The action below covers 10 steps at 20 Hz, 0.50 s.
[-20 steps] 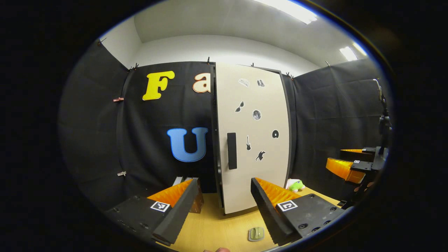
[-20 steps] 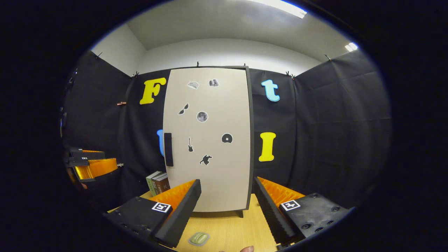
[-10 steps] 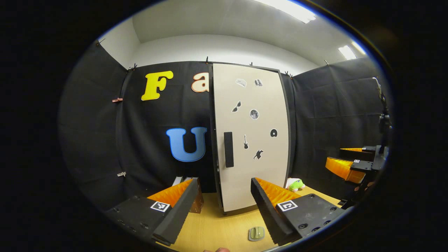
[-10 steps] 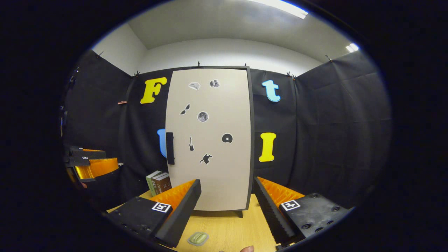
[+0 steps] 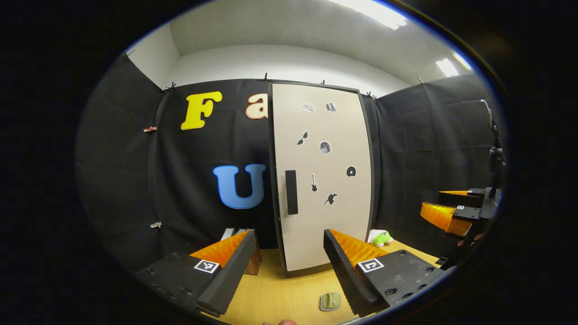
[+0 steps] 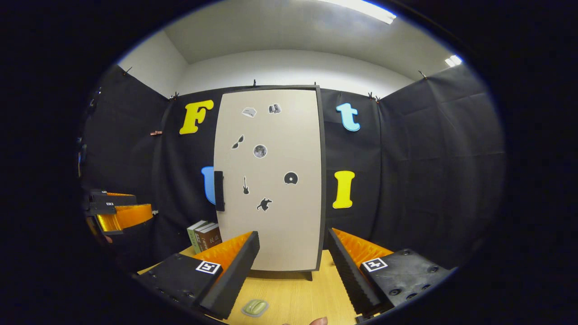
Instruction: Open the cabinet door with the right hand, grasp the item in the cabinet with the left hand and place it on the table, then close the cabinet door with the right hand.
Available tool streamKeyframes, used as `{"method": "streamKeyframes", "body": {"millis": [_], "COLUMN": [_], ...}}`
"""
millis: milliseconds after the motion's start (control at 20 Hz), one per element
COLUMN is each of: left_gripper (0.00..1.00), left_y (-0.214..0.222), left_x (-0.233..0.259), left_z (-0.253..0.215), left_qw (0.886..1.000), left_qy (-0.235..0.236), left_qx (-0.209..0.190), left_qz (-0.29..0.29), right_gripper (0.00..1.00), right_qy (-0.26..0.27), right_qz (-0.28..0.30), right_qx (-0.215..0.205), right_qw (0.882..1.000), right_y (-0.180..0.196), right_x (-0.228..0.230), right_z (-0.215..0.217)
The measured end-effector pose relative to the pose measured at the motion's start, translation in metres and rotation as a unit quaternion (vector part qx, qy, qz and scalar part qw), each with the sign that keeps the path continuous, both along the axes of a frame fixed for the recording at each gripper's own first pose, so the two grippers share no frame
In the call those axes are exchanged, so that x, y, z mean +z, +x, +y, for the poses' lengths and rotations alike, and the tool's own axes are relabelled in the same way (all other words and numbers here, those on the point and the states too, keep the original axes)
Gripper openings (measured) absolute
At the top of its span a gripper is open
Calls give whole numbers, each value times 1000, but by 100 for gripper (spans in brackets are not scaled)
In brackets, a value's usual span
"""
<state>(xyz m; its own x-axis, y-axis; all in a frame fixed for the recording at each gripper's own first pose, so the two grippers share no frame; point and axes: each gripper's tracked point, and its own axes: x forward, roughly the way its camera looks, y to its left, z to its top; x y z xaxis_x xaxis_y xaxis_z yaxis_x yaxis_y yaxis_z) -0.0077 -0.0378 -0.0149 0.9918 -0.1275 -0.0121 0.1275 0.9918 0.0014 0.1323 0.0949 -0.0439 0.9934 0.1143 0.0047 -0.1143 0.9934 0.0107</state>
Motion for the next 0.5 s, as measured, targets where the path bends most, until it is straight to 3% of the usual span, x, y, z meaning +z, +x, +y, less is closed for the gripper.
{"method": "streamKeyframes", "body": {"millis": [500], "left_gripper": [95], "left_y": [-2], "left_x": [0], "left_z": [-3], "left_qw": [1000], "left_qy": [0], "left_qx": [0], "left_qz": [0], "right_gripper": [97], "right_qy": [-2], "right_qz": [0], "right_qx": [0], "right_qw": [1000], "right_y": [-1], "right_x": [0], "right_z": [-2]}}
